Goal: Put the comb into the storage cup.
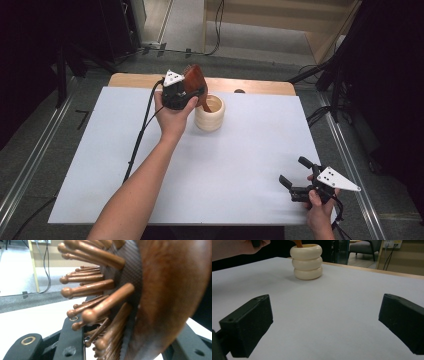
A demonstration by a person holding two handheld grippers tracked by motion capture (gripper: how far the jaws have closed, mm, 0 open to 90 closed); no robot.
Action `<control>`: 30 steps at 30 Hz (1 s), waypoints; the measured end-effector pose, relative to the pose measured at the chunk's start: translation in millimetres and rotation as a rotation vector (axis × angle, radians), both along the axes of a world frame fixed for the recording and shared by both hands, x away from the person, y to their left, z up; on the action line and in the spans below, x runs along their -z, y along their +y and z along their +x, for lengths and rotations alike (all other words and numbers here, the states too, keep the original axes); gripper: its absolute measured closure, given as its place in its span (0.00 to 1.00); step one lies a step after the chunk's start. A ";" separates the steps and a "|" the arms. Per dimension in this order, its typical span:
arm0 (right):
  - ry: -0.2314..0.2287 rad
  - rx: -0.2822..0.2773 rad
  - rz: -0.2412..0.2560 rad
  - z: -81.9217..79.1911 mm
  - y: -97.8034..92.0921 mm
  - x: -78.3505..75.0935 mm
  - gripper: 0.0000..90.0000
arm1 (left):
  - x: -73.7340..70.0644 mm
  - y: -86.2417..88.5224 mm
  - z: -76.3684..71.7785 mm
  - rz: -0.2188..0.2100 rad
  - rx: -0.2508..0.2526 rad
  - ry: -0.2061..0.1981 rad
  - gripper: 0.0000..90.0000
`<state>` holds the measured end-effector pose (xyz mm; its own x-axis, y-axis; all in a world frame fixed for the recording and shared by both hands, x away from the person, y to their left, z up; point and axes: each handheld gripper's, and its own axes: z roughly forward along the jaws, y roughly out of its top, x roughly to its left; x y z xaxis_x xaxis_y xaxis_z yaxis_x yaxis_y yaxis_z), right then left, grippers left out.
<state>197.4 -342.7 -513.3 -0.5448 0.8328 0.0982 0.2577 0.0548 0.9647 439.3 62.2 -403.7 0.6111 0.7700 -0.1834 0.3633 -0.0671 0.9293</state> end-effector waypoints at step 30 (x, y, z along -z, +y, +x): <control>0.000 -0.006 0.000 0.8 -0.2 0.5 0.00 | 21.3 -4.5 2.2 -0.086 -0.038 0.059 0.59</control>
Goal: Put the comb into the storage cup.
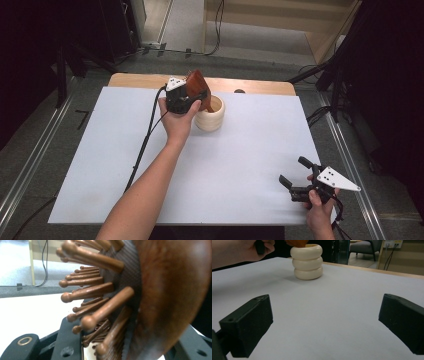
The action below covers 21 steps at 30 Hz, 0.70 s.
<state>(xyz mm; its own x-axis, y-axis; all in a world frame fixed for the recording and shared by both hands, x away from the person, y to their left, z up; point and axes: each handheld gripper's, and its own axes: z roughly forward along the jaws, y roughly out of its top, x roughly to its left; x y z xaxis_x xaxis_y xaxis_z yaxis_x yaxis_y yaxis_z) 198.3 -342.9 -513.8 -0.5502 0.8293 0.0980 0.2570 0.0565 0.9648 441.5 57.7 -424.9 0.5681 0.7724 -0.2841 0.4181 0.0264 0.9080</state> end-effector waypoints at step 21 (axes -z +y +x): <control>0.001 0.002 0.002 0.4 -0.1 0.2 0.00 | 3.1 9.1 2.5 0.008 0.018 -0.010 0.24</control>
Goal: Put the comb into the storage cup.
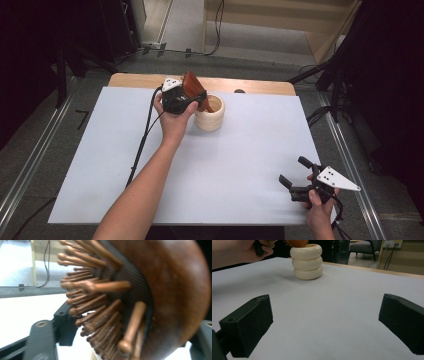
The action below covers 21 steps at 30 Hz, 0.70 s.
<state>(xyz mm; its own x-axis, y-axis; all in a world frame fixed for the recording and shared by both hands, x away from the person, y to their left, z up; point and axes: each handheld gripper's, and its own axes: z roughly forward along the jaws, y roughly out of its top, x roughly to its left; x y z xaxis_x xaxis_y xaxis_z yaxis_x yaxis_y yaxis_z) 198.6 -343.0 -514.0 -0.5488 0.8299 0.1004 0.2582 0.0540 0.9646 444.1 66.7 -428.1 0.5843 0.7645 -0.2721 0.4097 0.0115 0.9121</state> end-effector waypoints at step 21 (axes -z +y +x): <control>-0.001 0.000 0.000 0.1 -0.3 0.1 0.00 | -2.3 2.2 -5.7 0.034 0.050 -0.048 0.00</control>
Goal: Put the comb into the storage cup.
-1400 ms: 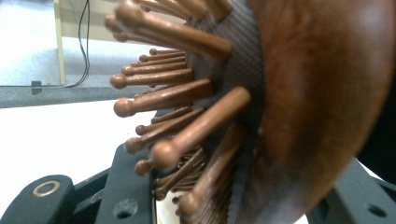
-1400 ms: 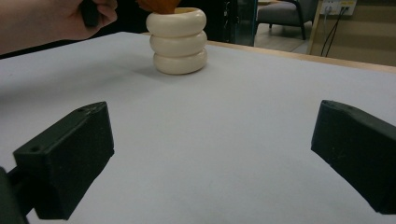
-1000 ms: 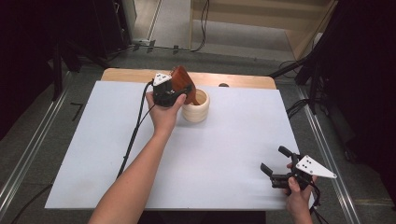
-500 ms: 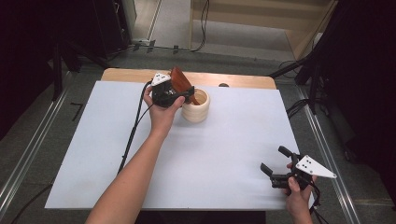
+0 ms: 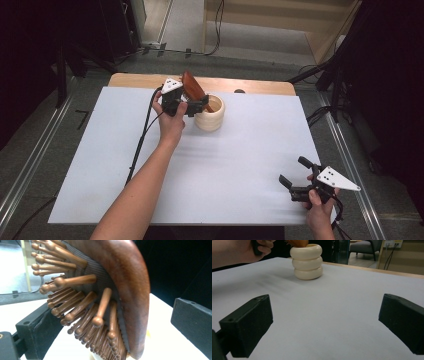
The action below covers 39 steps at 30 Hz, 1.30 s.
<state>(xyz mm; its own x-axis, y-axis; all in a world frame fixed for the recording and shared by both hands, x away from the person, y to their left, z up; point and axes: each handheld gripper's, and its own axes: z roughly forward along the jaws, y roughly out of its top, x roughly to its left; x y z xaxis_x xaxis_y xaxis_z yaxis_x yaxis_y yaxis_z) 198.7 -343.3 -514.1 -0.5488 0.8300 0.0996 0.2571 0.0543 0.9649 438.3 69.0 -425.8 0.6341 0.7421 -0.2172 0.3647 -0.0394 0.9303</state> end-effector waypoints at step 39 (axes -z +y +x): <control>0.002 0.001 -0.011 0.7 2.1 0.1 0.00 | 9.4 36.7 -33.5 0.073 0.029 -0.063 0.00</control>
<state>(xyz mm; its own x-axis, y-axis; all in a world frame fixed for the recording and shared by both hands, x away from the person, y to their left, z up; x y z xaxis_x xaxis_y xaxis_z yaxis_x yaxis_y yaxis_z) 199.5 -341.2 -514.2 -0.5482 0.8314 0.0910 0.2587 0.0651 0.9638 404.8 105.7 -435.2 0.6667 0.7353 -0.1221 0.3028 -0.1175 0.9458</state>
